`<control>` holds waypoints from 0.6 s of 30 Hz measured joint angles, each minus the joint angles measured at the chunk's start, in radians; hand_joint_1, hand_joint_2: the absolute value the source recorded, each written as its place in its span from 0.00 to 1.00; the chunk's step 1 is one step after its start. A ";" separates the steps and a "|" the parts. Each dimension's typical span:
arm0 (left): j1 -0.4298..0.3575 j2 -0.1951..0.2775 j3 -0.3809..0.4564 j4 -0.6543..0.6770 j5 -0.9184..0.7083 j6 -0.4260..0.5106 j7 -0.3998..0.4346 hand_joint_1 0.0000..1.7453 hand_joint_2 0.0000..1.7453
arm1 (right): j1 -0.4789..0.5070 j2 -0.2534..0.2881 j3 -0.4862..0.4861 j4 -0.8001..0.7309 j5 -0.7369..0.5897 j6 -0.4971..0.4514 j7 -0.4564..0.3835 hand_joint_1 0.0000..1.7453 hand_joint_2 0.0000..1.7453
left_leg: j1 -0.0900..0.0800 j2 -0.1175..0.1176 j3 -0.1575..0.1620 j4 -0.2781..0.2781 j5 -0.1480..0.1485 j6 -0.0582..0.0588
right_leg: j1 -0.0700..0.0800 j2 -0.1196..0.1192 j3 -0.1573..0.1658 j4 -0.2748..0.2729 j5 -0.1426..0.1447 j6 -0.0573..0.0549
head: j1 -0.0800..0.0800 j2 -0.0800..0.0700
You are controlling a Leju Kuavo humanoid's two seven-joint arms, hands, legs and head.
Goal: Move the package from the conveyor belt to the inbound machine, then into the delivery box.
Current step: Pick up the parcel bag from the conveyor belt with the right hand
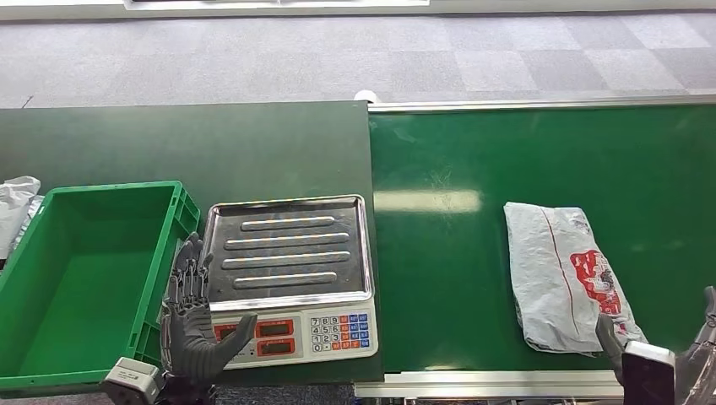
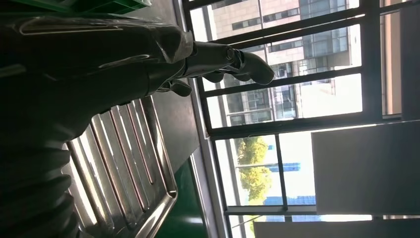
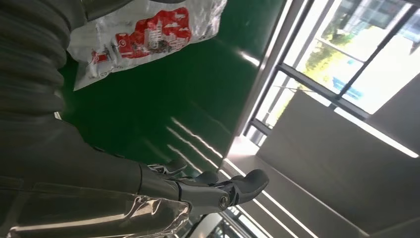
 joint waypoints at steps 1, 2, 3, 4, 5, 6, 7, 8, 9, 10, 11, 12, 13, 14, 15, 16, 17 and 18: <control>-0.014 -0.001 -0.002 0.002 0.012 0.004 0.000 0.00 1.00 | -0.038 -0.027 -0.009 0.055 0.014 0.002 0.038 0.00 1.00 | 0.000 0.000 0.000 0.000 0.000 0.000 | 0.000 0.000 0.000 0.000 0.001 0.001 | 0.000 0.000; -0.029 -0.002 -0.003 0.005 0.029 0.007 0.001 0.00 1.00 | -0.079 -0.055 -0.014 0.117 0.031 0.005 0.075 0.00 1.00 | -0.001 0.000 0.000 0.000 0.001 0.001 | -0.001 0.000 0.000 0.000 0.002 0.001 | 0.000 0.000; -0.044 -0.005 -0.003 0.010 0.050 0.008 0.001 0.00 1.00 | -0.123 -0.086 -0.019 0.186 0.050 0.009 0.106 0.00 1.00 | -0.001 0.000 0.000 0.001 0.001 0.002 | -0.002 0.001 0.000 0.000 0.003 0.002 | 0.000 0.000; -0.058 -0.009 -0.003 0.016 0.070 0.009 0.001 0.00 1.00 | -0.169 -0.118 -0.022 0.258 0.069 0.015 0.131 0.00 1.00 | -0.002 0.001 0.000 0.001 0.002 0.003 | -0.003 0.001 0.000 0.000 0.003 0.003 | 0.000 0.000; -0.070 -0.013 -0.003 0.021 0.085 0.009 0.000 0.00 1.00 | -0.213 -0.148 -0.025 0.329 0.088 0.021 0.150 0.00 1.00 | -0.002 0.000 0.000 0.001 0.003 0.004 | -0.003 0.001 0.000 0.000 0.004 0.004 | 0.000 0.000; -0.078 -0.017 -0.004 0.024 0.094 0.009 -0.001 0.00 1.00 | -0.258 -0.176 -0.026 0.397 0.108 0.025 0.162 0.00 1.00 | -0.003 0.000 -0.001 0.001 0.003 0.005 | -0.004 0.000 0.000 0.000 0.004 0.004 | 0.000 0.000; -0.085 -0.021 -0.004 0.026 0.099 0.010 -0.002 0.00 1.00 | -0.302 -0.201 -0.026 0.461 0.128 0.028 0.172 0.00 1.00 | -0.003 0.000 -0.001 0.001 0.003 0.005 | -0.004 0.000 0.000 0.000 0.004 0.004 | 0.000 0.000; -0.089 -0.024 -0.005 0.027 0.102 0.012 -0.003 0.00 1.00 | -0.346 -0.223 -0.024 0.523 0.149 0.030 0.182 0.00 1.00 | -0.003 0.000 -0.001 0.001 0.003 0.005 | -0.004 0.000 0.000 0.000 0.005 0.004 | 0.000 0.000; -0.093 -0.027 -0.006 0.027 0.105 0.014 -0.003 0.00 1.00 | -0.388 -0.243 -0.021 0.580 0.168 0.030 0.194 0.00 1.00 | -0.003 0.000 -0.001 0.001 0.004 0.005 | -0.004 0.001 -0.001 0.000 0.005 0.004 | 0.000 0.000; -0.095 -0.030 -0.006 0.027 0.106 0.016 -0.003 0.00 1.00 | -0.428 -0.262 -0.016 0.634 0.187 0.033 0.207 0.00 1.00 | -0.003 0.000 -0.001 0.001 0.004 0.005 | -0.004 0.000 -0.001 0.000 0.005 0.004 | 0.000 0.000; -0.097 -0.033 -0.007 0.027 0.108 0.018 -0.002 0.00 1.00 | -0.466 -0.280 -0.009 0.687 0.205 0.039 0.223 0.00 1.00 | -0.003 0.000 -0.001 0.001 0.004 0.005 | -0.004 0.000 -0.001 0.000 0.005 0.004 | 0.000 0.000; -0.098 -0.034 -0.008 0.027 0.108 0.020 -0.001 0.00 1.00 | -0.502 -0.295 0.000 0.736 0.222 0.047 0.239 0.00 1.00 | -0.003 0.000 -0.001 0.001 0.004 0.005 | -0.004 0.000 -0.001 0.000 0.005 0.004 | 0.000 0.000; -0.100 -0.035 -0.009 0.028 0.109 0.020 0.000 0.00 1.00 | -0.533 -0.308 0.010 0.782 0.238 0.059 0.254 0.00 1.00 | -0.003 0.000 -0.001 0.001 0.004 0.005 | -0.004 0.000 -0.001 0.000 0.005 0.004 | 0.000 0.000; -0.103 -0.035 -0.010 0.030 0.109 0.020 0.001 0.00 1.00 | -0.559 -0.317 0.020 0.821 0.252 0.071 0.265 0.00 1.00 | -0.003 0.000 -0.001 0.001 0.004 0.005 | -0.003 0.000 -0.001 0.000 0.004 0.004 | 0.000 0.000; -0.106 -0.035 -0.012 0.031 0.109 0.019 0.003 0.00 1.00 | -0.582 -0.323 0.030 0.857 0.264 0.085 0.273 0.00 1.00 | -0.003 0.000 -0.001 0.001 0.004 0.005 | -0.003 0.000 -0.001 0.000 0.004 0.004 | 0.000 0.000; -0.108 -0.035 -0.012 0.034 0.109 0.017 0.003 0.00 1.00 | -0.600 -0.328 0.041 0.890 0.277 0.100 0.280 0.00 1.00 | -0.003 -0.001 -0.002 0.001 0.004 0.005 | -0.003 0.000 -0.001 0.000 0.004 0.004 | 0.000 0.000; -0.111 -0.035 -0.013 0.037 0.109 0.014 0.004 0.00 1.00 | -0.616 -0.332 0.052 0.920 0.291 0.120 0.286 0.00 1.00 | -0.003 -0.001 -0.002 0.001 0.004 0.005 | -0.003 0.000 -0.002 0.000 0.004 0.004 | 0.000 0.000; -0.114 -0.035 -0.014 0.041 0.111 0.011 0.004 0.00 1.00 | -0.629 -0.334 0.065 0.949 0.306 0.143 0.293 0.00 1.00 | -0.003 -0.001 -0.002 0.001 0.003 0.005 | -0.003 0.000 -0.002 0.000 0.004 0.004 | 0.000 0.000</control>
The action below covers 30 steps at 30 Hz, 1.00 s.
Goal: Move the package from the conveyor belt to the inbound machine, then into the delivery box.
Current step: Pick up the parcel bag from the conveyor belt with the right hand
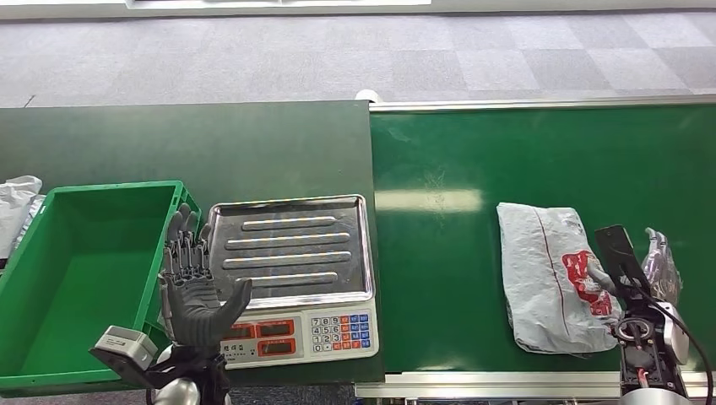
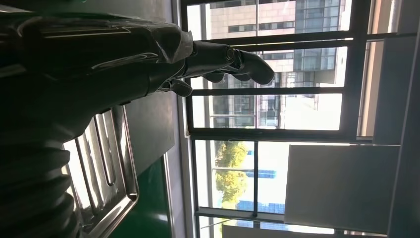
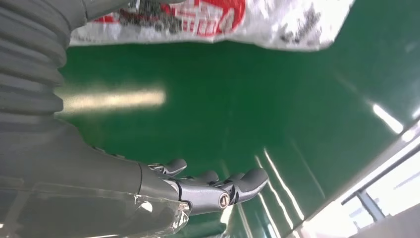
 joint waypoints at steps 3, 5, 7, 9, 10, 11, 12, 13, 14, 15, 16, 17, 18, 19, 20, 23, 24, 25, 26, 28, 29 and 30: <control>-0.010 0.000 -0.002 0.015 0.007 -0.010 -0.001 0.00 1.00 | -0.024 -0.003 0.038 0.070 0.033 0.067 0.015 0.39 1.00 | 0.000 0.000 -0.001 0.000 0.000 0.000 | 0.000 0.000 0.000 0.000 0.000 0.000 | 0.000 0.000; -0.019 0.001 -0.003 0.026 0.011 -0.014 -0.003 0.00 1.00 | -0.035 -0.002 0.059 0.106 0.044 0.104 0.018 0.88 1.00 | 0.000 -0.001 -0.001 0.000 0.000 0.000 | 0.000 -0.001 -0.001 0.000 0.000 0.000 | 0.000 0.000; -0.026 0.002 -0.005 0.034 0.014 -0.016 -0.006 0.00 1.00 | -0.044 0.001 0.077 0.132 0.050 0.135 0.015 0.97 1.00 | 0.000 -0.002 -0.002 0.000 0.000 0.000 | 0.000 -0.001 -0.001 0.000 0.000 0.000 | 0.000 0.000; -0.030 0.002 -0.008 0.039 0.014 -0.017 -0.008 0.00 1.00 | -0.052 0.005 0.090 0.149 0.052 0.155 0.013 0.98 1.00 | 0.000 -0.002 -0.002 0.000 0.000 0.000 | 0.000 -0.001 -0.001 0.000 0.000 0.000 | 0.000 0.000; -0.031 0.002 -0.009 0.040 0.014 -0.017 -0.008 0.00 1.00 | -0.056 0.007 0.095 0.155 0.054 0.160 0.012 0.98 1.00 | 0.000 -0.002 -0.002 0.000 0.000 0.000 | 0.000 -0.001 -0.001 0.000 0.000 0.000 | 0.000 0.000; -0.031 0.002 -0.010 0.041 0.014 -0.017 -0.009 0.00 1.00 | -0.060 0.009 0.100 0.161 0.054 0.164 0.012 0.98 1.00 | 0.000 -0.003 -0.002 0.000 0.000 0.000 | 0.000 -0.001 -0.001 0.000 0.000 0.000 | 0.000 0.000; -0.031 0.003 -0.011 0.042 0.014 -0.017 -0.009 0.00 1.00 | -0.064 0.010 0.105 0.166 0.055 0.166 0.012 0.99 1.00 | 0.000 -0.003 -0.002 0.000 0.000 0.000 | 0.000 -0.001 -0.001 0.000 0.000 0.000 | 0.000 0.000; -0.031 0.003 -0.012 0.042 0.014 -0.017 -0.009 0.00 1.00 | -0.068 0.011 0.108 0.170 0.056 0.168 0.012 0.99 1.00 | 0.000 -0.003 -0.002 0.000 0.000 0.000 | 0.000 -0.001 -0.001 0.000 0.000 0.000 | 0.000 0.000; -0.031 0.003 -0.012 0.042 0.014 -0.017 -0.009 0.00 1.00 | -0.071 0.011 0.111 0.173 0.055 0.170 0.012 0.99 1.00 | 0.000 -0.003 -0.002 0.000 0.000 0.000 | 0.000 -0.001 -0.001 0.000 0.000 0.000 | 0.000 0.000; -0.031 0.003 -0.013 0.042 0.014 -0.016 -0.009 0.00 1.00 | -0.075 0.012 0.112 0.176 0.055 0.171 0.011 0.99 1.00 | 0.000 -0.003 -0.002 0.000 0.000 0.000 | 0.000 -0.001 -0.001 0.000 0.000 0.000 | 0.000 0.000; -0.031 0.004 -0.013 0.042 0.014 -0.015 -0.009 0.00 1.00 | -0.078 0.013 0.113 0.179 0.055 0.175 0.009 0.99 1.00 | 0.000 -0.003 -0.002 0.000 0.000 0.000 | 0.000 -0.001 -0.001 0.000 0.000 0.000 | 0.000 0.000; -0.031 0.004 -0.013 0.042 0.013 -0.012 -0.009 0.00 1.00 | -0.081 0.014 0.113 0.181 0.055 0.182 0.008 0.99 1.00 | 0.000 -0.003 -0.002 0.000 0.000 0.000 | 0.000 -0.001 -0.001 0.000 0.000 0.000 | 0.000 0.000; -0.031 0.004 -0.013 0.042 0.012 -0.009 -0.009 0.00 1.00 | -0.084 0.015 0.114 0.184 0.056 0.190 0.006 0.99 1.00 | 0.000 -0.003 -0.002 0.000 0.000 0.000 | 0.000 -0.001 -0.001 0.000 0.000 0.000 | 0.000 0.000; -0.031 0.004 -0.014 0.042 0.011 -0.007 -0.008 0.00 1.00 | -0.087 0.016 0.116 0.186 0.057 0.201 0.006 1.00 1.00 | 0.000 -0.003 -0.002 0.000 0.000 0.000 | 0.000 -0.001 -0.001 0.000 0.000 0.000 | 0.000 0.000; -0.031 0.005 -0.014 0.042 0.010 -0.005 -0.008 0.00 1.00 | -0.090 0.017 0.119 0.189 0.058 0.211 0.007 1.00 1.00 | 0.000 -0.003 -0.002 0.000 0.000 0.000 | 0.000 -0.001 -0.001 0.000 0.000 0.000 | 0.000 0.000; -0.030 0.009 -0.016 0.042 0.008 -0.002 -0.005 0.00 1.00 | -0.095 0.021 0.126 0.195 0.052 0.236 0.013 1.00 1.00 | 0.000 -0.003 -0.002 0.000 0.000 0.000 | 0.000 -0.001 -0.001 0.000 0.000 0.000 | 0.000 0.000; -0.030 0.010 -0.017 0.042 0.008 -0.002 -0.005 0.00 1.00 | -0.096 0.022 0.127 0.196 0.048 0.242 0.015 1.00 1.00 | 0.000 -0.003 -0.002 0.000 0.000 0.000 | 0.000 -0.001 -0.001 0.000 0.000 0.000 | 0.000 0.000; -0.030 0.011 -0.017 0.042 0.008 -0.002 -0.004 0.00 1.00 | -0.096 0.022 0.127 0.197 0.046 0.245 0.015 1.00 1.00 | 0.000 -0.003 -0.002 0.000 0.000 0.000 | 0.000 -0.001 -0.001 0.000 0.000 0.000 | 0.000 0.000; -0.030 0.012 -0.017 0.043 0.008 -0.002 -0.004 0.00 1.00 | -0.096 0.023 0.128 0.198 0.044 0.246 0.015 1.00 1.00 | 0.000 -0.003 -0.002 0.000 0.000 0.000 | 0.000 -0.001 -0.001 0.000 0.000 0.000 | 0.000 0.000; -0.030 0.013 -0.017 0.043 0.008 0.001 -0.003 0.00 1.00 | -0.096 0.023 0.128 0.199 0.037 0.242 0.014 1.00 1.00 | 0.000 -0.003 -0.002 0.000 0.000 0.000 | 0.000 -0.001 -0.001 0.000 0.000 0.000 | 0.000 0.000; -0.029 0.013 -0.017 0.043 0.008 0.003 -0.003 0.00 1.00 | -0.097 0.024 0.128 0.200 0.031 0.235 0.011 1.00 1.00 | 0.000 -0.003 -0.002 0.000 0.000 0.000 | 0.000 -0.001 -0.001 0.000 0.000 0.000 | 0.000 0.000; -0.027 0.013 -0.017 0.043 0.008 0.007 -0.003 0.00 1.00 | -0.097 0.025 0.128 0.199 0.023 0.221 0.003 1.00 1.00 | 0.000 -0.003 -0.002 0.000 0.000 0.000 | 0.000 -0.001 -0.001 0.000 0.000 0.000 | 0.000 0.000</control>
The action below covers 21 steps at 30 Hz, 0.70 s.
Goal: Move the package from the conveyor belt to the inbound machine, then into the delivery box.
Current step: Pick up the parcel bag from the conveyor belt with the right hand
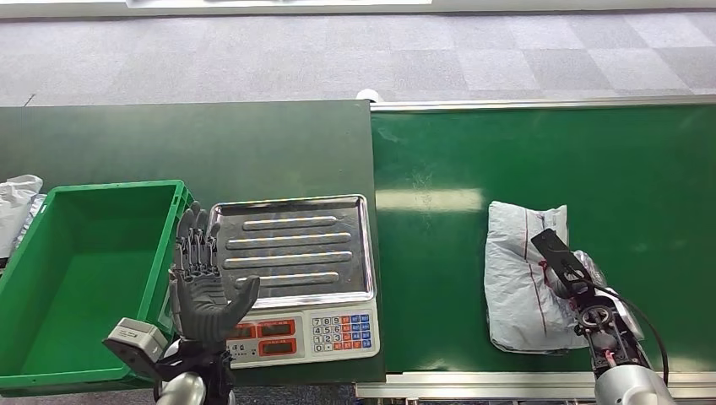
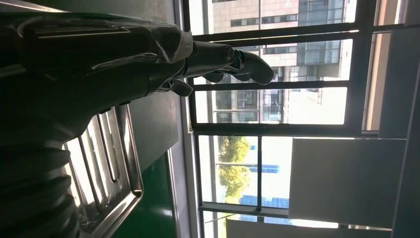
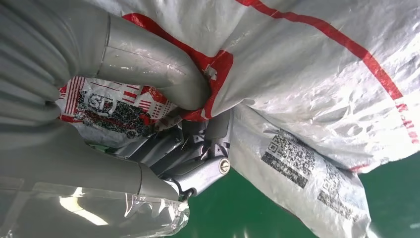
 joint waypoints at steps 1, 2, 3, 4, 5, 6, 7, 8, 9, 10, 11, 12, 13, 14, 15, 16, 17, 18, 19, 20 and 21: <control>0.003 0.000 0.001 0.000 0.000 0.003 0.000 0.00 1.00 | 0.000 0.001 -0.001 -0.003 -0.012 -0.023 -0.015 1.00 1.00 | 0.000 0.000 0.000 0.000 0.000 0.000 | 0.000 0.000 0.000 0.000 0.000 0.000 | 0.000 0.000; 0.007 -0.001 0.002 -0.002 -0.001 0.006 0.002 0.00 1.00 | 0.000 0.004 -0.004 -0.010 -0.031 -0.057 -0.036 1.00 1.00 | 0.000 0.000 0.000 0.000 0.000 0.000 | 0.000 0.000 0.000 0.000 0.000 0.000 | 0.000 0.000; 0.012 -0.002 0.003 -0.005 -0.004 0.008 0.004 0.00 1.00 | 0.001 0.008 -0.010 -0.025 -0.058 -0.103 -0.061 1.00 1.00 | 0.000 0.000 -0.001 0.000 0.000 0.000 | 0.000 0.000 0.000 0.000 0.000 0.000 | 0.000 0.000; 0.017 -0.004 0.004 -0.009 -0.008 0.009 0.006 0.00 1.00 | 0.003 0.013 -0.017 -0.047 -0.090 -0.151 -0.084 1.00 1.00 | 0.000 0.000 -0.001 0.000 0.000 0.000 | 0.000 0.000 -0.001 0.000 0.000 0.000 | 0.000 0.000; 0.021 -0.005 0.006 -0.014 -0.012 0.010 0.009 0.00 1.00 | 0.006 0.018 -0.026 -0.076 -0.123 -0.195 -0.102 1.00 1.00 | 0.000 0.000 -0.001 0.000 0.000 0.000 | 0.000 -0.001 -0.001 0.000 0.000 0.000 | 0.000 0.000; 0.023 -0.007 0.007 -0.017 -0.016 0.009 0.011 0.00 1.00 | 0.012 0.024 -0.034 -0.114 -0.159 -0.230 -0.118 1.00 1.00 | 0.000 0.000 -0.001 0.000 0.000 0.000 | 0.000 -0.001 -0.001 0.000 0.000 0.000 | 0.000 0.000; 0.024 -0.010 0.009 -0.020 -0.018 0.009 0.011 0.00 1.00 | 0.023 0.032 -0.039 -0.161 -0.196 -0.255 -0.133 1.00 1.00 | 0.000 -0.001 -0.001 0.000 0.000 0.000 | 0.000 -0.002 -0.001 0.000 0.000 0.000 | 0.000 0.000; 0.024 -0.011 0.010 -0.021 -0.021 0.009 0.011 0.00 1.00 | 0.038 0.040 -0.043 -0.218 -0.237 -0.275 -0.150 1.00 1.00 | 0.000 -0.001 -0.001 0.000 0.000 0.000 | 0.000 -0.002 -0.001 0.000 0.000 0.000 | 0.000 0.000; 0.023 -0.013 0.011 -0.022 -0.023 0.009 0.009 0.00 1.00 | 0.055 0.051 -0.045 -0.283 -0.277 -0.293 -0.167 1.00 1.00 | 0.000 -0.001 -0.001 0.000 0.000 0.000 | 0.000 -0.002 -0.001 0.000 0.000 0.000 | 0.000 0.000; 0.022 -0.014 0.014 -0.022 -0.024 0.009 0.005 0.00 1.00 | 0.074 0.063 -0.045 -0.349 -0.311 -0.310 -0.180 1.00 1.00 | 0.000 -0.001 -0.002 0.000 0.000 0.000 | 0.000 -0.002 -0.001 0.000 0.000 0.000 | 0.000 0.000; 0.019 -0.014 0.017 -0.022 -0.024 0.009 0.001 0.00 1.00 | 0.091 0.075 -0.043 -0.414 -0.337 -0.327 -0.187 1.00 1.00 | 0.000 -0.001 -0.002 0.000 0.000 0.000 | 0.000 -0.002 -0.002 0.000 0.000 0.000 | 0.000 0.000; 0.016 -0.015 0.021 -0.021 -0.024 0.010 -0.004 0.00 1.00 | 0.106 0.087 -0.039 -0.473 -0.353 -0.343 -0.189 1.00 1.00 | 0.000 0.000 -0.002 0.000 0.000 0.000 | 0.000 -0.002 -0.002 0.000 0.000 0.000 | 0.000 0.000; 0.012 -0.016 0.024 -0.020 -0.024 0.012 -0.008 0.00 1.00 | 0.118 0.098 -0.033 -0.528 -0.364 -0.356 -0.188 1.00 1.00 | 0.000 0.000 -0.002 0.000 0.000 0.000 | 0.000 -0.001 -0.002 0.000 0.000 0.000 | 0.000 0.000; 0.009 -0.017 0.028 -0.019 -0.024 0.012 -0.012 0.00 1.00 | 0.127 0.107 -0.026 -0.575 -0.371 -0.365 -0.187 1.00 1.00 | 0.000 0.000 -0.002 0.000 0.000 0.000 | 0.000 -0.001 -0.002 0.000 0.000 0.000 | 0.000 0.000; 0.006 -0.018 0.031 -0.018 -0.023 0.014 -0.014 0.00 1.00 | 0.134 0.116 -0.019 -0.613 -0.380 -0.369 -0.188 1.00 1.00 | 0.000 0.000 -0.002 0.000 0.000 0.000 | 0.000 -0.001 -0.002 0.000 0.000 0.000 | 0.000 0.000; 0.005 -0.018 0.033 -0.018 -0.022 0.015 -0.017 0.00 1.00 | 0.139 0.124 -0.012 -0.646 -0.393 -0.368 -0.194 1.00 1.00 | 0.000 0.000 -0.002 0.000 0.000 0.000 | 0.000 -0.001 -0.002 0.000 0.000 0.000 | 0.000 0.000; 0.004 -0.019 0.037 -0.017 -0.019 0.018 -0.020 0.00 1.00 | 0.144 0.133 -0.005 -0.674 -0.410 -0.364 -0.202 1.00 1.00 | 0.000 0.000 -0.002 0.000 0.000 0.000 | 0.000 -0.001 -0.002 0.000 0.000 0.000 | 0.000 0.000; 0.004 -0.019 0.041 -0.017 -0.013 0.022 -0.025 0.00 1.00 | 0.148 0.144 0.004 -0.700 -0.429 -0.354 -0.212 1.00 1.00 | 0.000 0.000 -0.002 0.000 0.000 0.000 | 0.000 0.000 -0.002 0.000 0.000 0.000 | 0.000 0.000; 0.003 -0.019 0.046 -0.017 -0.007 0.025 -0.030 0.00 1.00 | 0.152 0.158 0.019 -0.725 -0.445 -0.338 -0.219 1.00 1.00 | 0.000 0.001 -0.002 0.000 0.000 0.000 | 0.001 0.000 -0.002 0.001 0.000 0.000 | 0.000 0.000; 0.001 -0.019 0.052 -0.016 0.000 0.028 -0.033 0.00 1.00 | 0.154 0.174 0.039 -0.748 -0.455 -0.318 -0.221 1.00 1.00 | 0.000 0.003 -0.002 0.000 0.000 -0.001 | 0.001 0.001 -0.002 0.001 0.000 0.000 | 0.000 0.000; -0.003 -0.019 0.059 -0.015 0.005 0.031 -0.036 0.00 1.00 | 0.154 0.192 0.065 -0.768 -0.459 -0.295 -0.217 1.00 1.00 | 0.000 0.004 -0.002 0.000 0.001 -0.001 | 0.001 0.002 -0.002 0.001 0.000 0.000 | 0.000 0.000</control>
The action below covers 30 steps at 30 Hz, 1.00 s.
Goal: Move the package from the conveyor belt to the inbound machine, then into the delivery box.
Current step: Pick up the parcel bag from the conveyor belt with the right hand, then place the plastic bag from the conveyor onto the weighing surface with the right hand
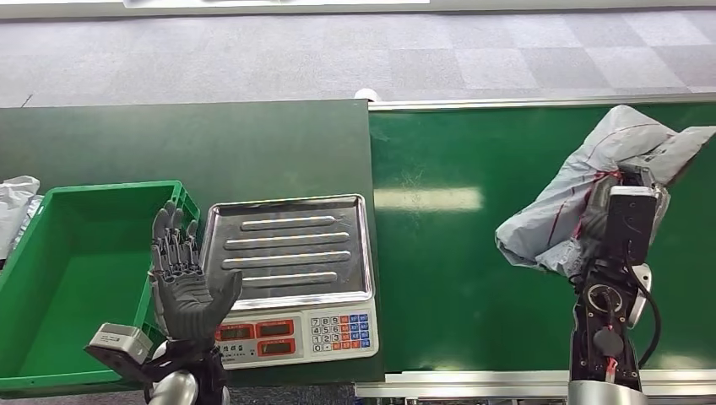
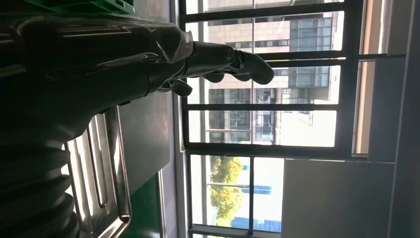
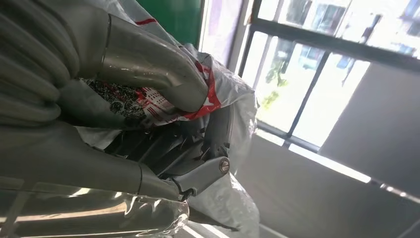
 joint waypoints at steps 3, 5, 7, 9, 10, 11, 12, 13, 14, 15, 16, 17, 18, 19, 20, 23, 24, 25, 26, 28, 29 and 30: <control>-0.021 0.000 0.019 0.011 0.006 0.008 -0.004 0.00 1.00 | -0.020 0.064 0.104 -0.029 0.019 0.059 0.021 1.00 1.00 | 0.001 0.001 0.000 0.000 0.001 -0.001 | 0.001 0.001 0.000 0.000 0.000 0.000 | 0.000 0.000; -0.039 0.000 0.030 0.019 0.007 0.011 -0.004 0.00 1.00 | -0.059 0.113 0.172 -0.029 0.038 0.088 0.038 1.00 1.00 | 0.002 0.001 0.000 0.000 0.002 -0.002 | 0.002 0.001 -0.001 0.001 0.000 -0.001 | 0.000 0.000; -0.058 -0.001 0.036 0.027 0.007 0.015 -0.004 0.00 1.00 | -0.112 0.156 0.232 -0.023 0.034 0.100 0.058 1.00 1.00 | 0.002 -0.001 0.000 0.000 0.003 -0.003 | 0.002 0.000 -0.001 0.001 0.000 -0.001 | 0.000 0.000; -0.073 -0.001 0.038 0.033 0.007 0.020 -0.002 0.00 1.00 | -0.164 0.189 0.290 -0.017 0.015 0.109 0.073 1.00 1.00 | 0.003 -0.002 -0.001 0.000 0.003 -0.003 | 0.002 -0.002 -0.001 0.001 0.000 -0.001 | 0.000 0.000; -0.079 -0.002 0.039 0.035 0.007 0.024 -0.001 0.00 1.00 | -0.188 0.204 0.317 -0.016 0.007 0.120 0.080 1.00 1.00 | 0.003 -0.002 -0.001 0.000 0.003 -0.003 | 0.002 -0.002 -0.001 0.001 0.000 -0.001 | 0.000 0.000; -0.085 -0.002 0.040 0.037 0.007 0.028 0.002 0.00 1.00 | -0.210 0.219 0.345 -0.015 -0.001 0.137 0.089 1.00 1.00 | 0.003 -0.002 -0.001 0.000 0.003 -0.003 | 0.002 -0.001 -0.001 0.001 0.000 -0.001 | 0.000 0.000; -0.090 -0.002 0.040 0.039 0.007 0.033 0.004 0.00 1.00 | -0.230 0.234 0.372 -0.014 -0.006 0.156 0.099 1.00 1.00 | 0.002 -0.001 -0.001 0.000 0.003 -0.003 | 0.002 -0.001 -0.002 0.001 0.000 -0.001 | 0.000 0.000; -0.095 -0.002 0.041 0.041 0.007 0.038 0.007 0.00 1.00 | -0.249 0.248 0.399 -0.013 -0.008 0.178 0.112 1.00 1.00 | 0.002 -0.001 -0.001 0.000 0.003 -0.003 | 0.002 -0.001 -0.002 0.001 0.000 -0.001 | 0.000 0.000; -0.100 -0.001 0.043 0.043 0.008 0.043 0.010 0.00 1.00 | -0.265 0.262 0.427 -0.011 -0.007 0.198 0.128 1.00 1.00 | 0.002 -0.001 -0.001 0.000 0.003 -0.003 | 0.002 -0.001 -0.002 0.001 0.000 -0.001 | 0.000 0.000; -0.104 -0.001 0.045 0.044 0.009 0.047 0.012 0.00 1.00 | -0.278 0.274 0.455 -0.009 -0.004 0.211 0.144 1.00 1.00 | 0.002 -0.001 -0.001 0.000 0.003 -0.003 | 0.002 -0.001 -0.002 0.001 0.000 -0.001 | 0.000 0.000; -0.108 -0.001 0.047 0.045 0.011 0.051 0.015 0.00 1.00 | -0.287 0.286 0.483 -0.008 0.000 0.220 0.159 1.00 1.00 | 0.002 -0.002 -0.001 0.000 0.003 -0.003 | 0.002 -0.001 -0.002 0.001 0.000 -0.001 | 0.000 0.000; -0.110 0.000 0.050 0.046 0.013 0.053 0.017 0.00 1.00 | -0.293 0.296 0.509 -0.008 0.002 0.224 0.170 1.00 1.00 | 0.003 -0.002 -0.001 0.000 0.003 -0.003 | 0.002 -0.002 -0.002 0.001 0.000 -0.001 | 0.000 0.000; -0.111 0.000 0.053 0.046 0.015 0.055 0.018 0.00 1.00 | -0.297 0.304 0.531 -0.007 0.003 0.225 0.177 1.00 1.00 | 0.003 -0.002 -0.001 0.000 0.003 -0.003 | 0.002 -0.002 -0.002 0.001 0.000 -0.001 | 0.000 0.000; -0.111 0.000 0.055 0.046 0.016 0.056 0.020 0.00 1.00 | -0.299 0.311 0.550 -0.007 0.003 0.228 0.181 1.00 1.00 | 0.003 -0.002 -0.001 0.000 0.003 -0.003 | 0.002 -0.002 -0.002 0.001 0.000 -0.001 | 0.000 0.000; -0.111 0.000 0.057 0.047 0.016 0.058 0.020 0.00 1.00 | -0.301 0.314 0.565 -0.007 0.003 0.233 0.183 1.00 1.00 | 0.003 -0.002 -0.001 0.000 0.003 -0.003 | 0.002 -0.002 -0.002 0.001 0.000 -0.001 | 0.000 0.000; -0.112 0.002 0.062 0.047 0.016 0.062 0.021 0.00 1.00 | -0.302 0.321 0.611 -0.008 0.012 0.259 0.198 1.00 1.00 | 0.002 -0.002 -0.001 0.000 0.003 -0.003 | 0.002 -0.001 -0.002 0.001 0.000 -0.001 | 0.000 0.000; -0.112 0.003 0.063 0.047 0.016 0.064 0.021 0.00 1.00 | -0.301 0.323 0.628 -0.008 0.017 0.267 0.206 1.00 1.00 | 0.002 -0.002 -0.001 0.000 0.003 -0.003 | 0.002 -0.001 -0.002 0.001 0.000 -0.001 | 0.000 0.000; -0.112 0.004 0.064 0.047 0.016 0.066 0.022 0.00 1.00 | -0.300 0.325 0.644 -0.008 0.022 0.272 0.216 1.00 1.00 | 0.002 -0.002 -0.001 0.000 0.003 -0.003 | 0.002 -0.001 -0.002 0.001 0.000 -0.001 | 0.000 0.000; -0.112 0.005 0.066 0.047 0.017 0.068 0.022 0.00 1.00 | -0.299 0.326 0.660 -0.007 0.028 0.276 0.226 1.00 1.00 | 0.002 -0.002 -0.001 0.000 0.003 -0.003 | 0.002 -0.002 -0.002 0.001 0.000 -0.001 | 0.001 0.000; -0.113 0.008 0.072 0.046 0.017 0.072 0.022 0.00 1.00 | -0.296 0.326 0.686 -0.004 0.039 0.286 0.245 1.00 1.00 | 0.003 -0.002 -0.001 0.000 0.003 -0.003 | 0.002 -0.001 -0.002 0.001 0.000 -0.001 | 0.000 0.000; -0.115 0.009 0.077 0.046 0.018 0.075 0.023 0.00 1.00 | -0.294 0.326 0.699 -0.001 0.044 0.291 0.253 1.00 1.00 | 0.003 -0.003 -0.001 0.000 0.003 -0.003 | 0.002 -0.001 -0.002 0.001 0.000 -0.001 | 0.000 0.000; -0.116 0.010 0.081 0.045 0.018 0.077 0.023 0.00 1.00 | -0.292 0.326 0.708 0.002 0.048 0.295 0.259 0.98 1.00 | 0.003 -0.003 -0.001 0.000 0.003 -0.003 | 0.002 -0.001 -0.002 0.001 0.000 -0.001 | 0.000 0.000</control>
